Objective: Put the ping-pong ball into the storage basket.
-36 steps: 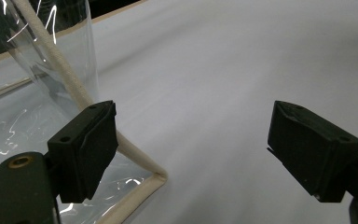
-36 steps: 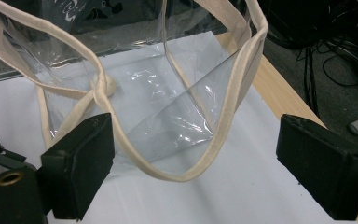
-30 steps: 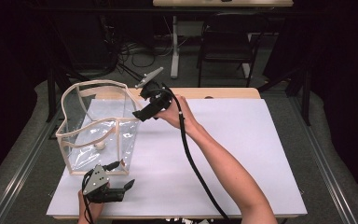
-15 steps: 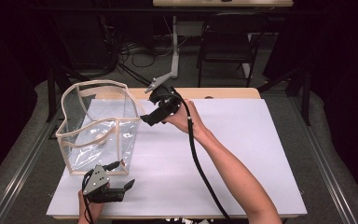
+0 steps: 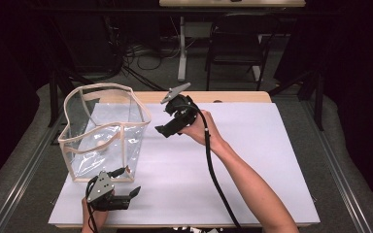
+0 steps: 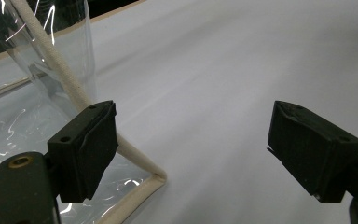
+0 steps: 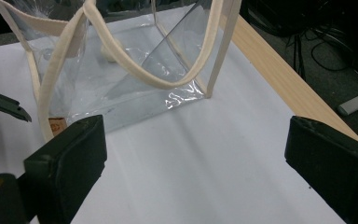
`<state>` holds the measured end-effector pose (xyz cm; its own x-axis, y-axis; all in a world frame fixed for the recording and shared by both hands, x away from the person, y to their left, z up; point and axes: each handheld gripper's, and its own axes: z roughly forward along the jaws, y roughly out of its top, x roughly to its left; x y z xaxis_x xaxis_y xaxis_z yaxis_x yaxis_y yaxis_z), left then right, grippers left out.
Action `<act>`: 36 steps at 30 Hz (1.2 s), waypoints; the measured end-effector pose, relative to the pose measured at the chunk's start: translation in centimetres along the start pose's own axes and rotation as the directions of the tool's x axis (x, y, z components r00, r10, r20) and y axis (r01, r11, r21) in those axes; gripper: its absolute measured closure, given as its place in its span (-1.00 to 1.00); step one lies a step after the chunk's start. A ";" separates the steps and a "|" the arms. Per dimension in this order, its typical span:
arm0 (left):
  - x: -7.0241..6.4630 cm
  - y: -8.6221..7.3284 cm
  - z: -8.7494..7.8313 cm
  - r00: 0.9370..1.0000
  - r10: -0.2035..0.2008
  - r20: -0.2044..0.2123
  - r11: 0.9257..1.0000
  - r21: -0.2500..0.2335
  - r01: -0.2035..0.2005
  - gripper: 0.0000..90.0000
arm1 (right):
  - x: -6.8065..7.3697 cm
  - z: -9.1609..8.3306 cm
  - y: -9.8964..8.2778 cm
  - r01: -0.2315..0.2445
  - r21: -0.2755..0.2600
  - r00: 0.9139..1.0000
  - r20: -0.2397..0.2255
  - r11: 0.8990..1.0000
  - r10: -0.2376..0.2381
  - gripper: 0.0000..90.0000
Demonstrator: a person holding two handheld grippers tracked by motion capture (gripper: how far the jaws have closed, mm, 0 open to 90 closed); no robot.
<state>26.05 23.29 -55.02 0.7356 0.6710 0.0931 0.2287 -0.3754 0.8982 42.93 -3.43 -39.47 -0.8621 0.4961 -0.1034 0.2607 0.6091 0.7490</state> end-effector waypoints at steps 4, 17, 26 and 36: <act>0.0 0.0 0.0 1.000 -0.002 -0.004 1.000 0.002 0.002 -0.65 | 0.0 -0.2 -0.6 0.000 0.000 1.000 0.003 1.000 0.000 -0.90; -0.1 0.0 0.0 1.000 -0.009 -0.010 1.000 0.007 0.009 -0.65 | -0.1 -0.7 -2.8 -0.022 0.005 1.000 0.007 1.000 0.022 -0.97; -0.1 -0.1 -0.3 1.000 -0.007 -0.019 1.000 0.003 0.007 -0.65 | 0.4 -0.7 -4.0 -0.017 0.014 1.000 0.015 1.000 0.016 -1.00; -0.2 -0.1 -0.1 1.000 -0.003 -0.011 1.000 0.007 0.003 -0.65 | 0.7 -1.3 -5.7 -0.030 0.002 0.999 0.016 1.000 0.030 -1.00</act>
<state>25.82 23.29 -55.04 0.7281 0.6789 0.0947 0.2360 -0.3779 0.8953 40.24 -7.37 -42.95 -0.8465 0.5245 -0.0912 0.2876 0.5947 0.7507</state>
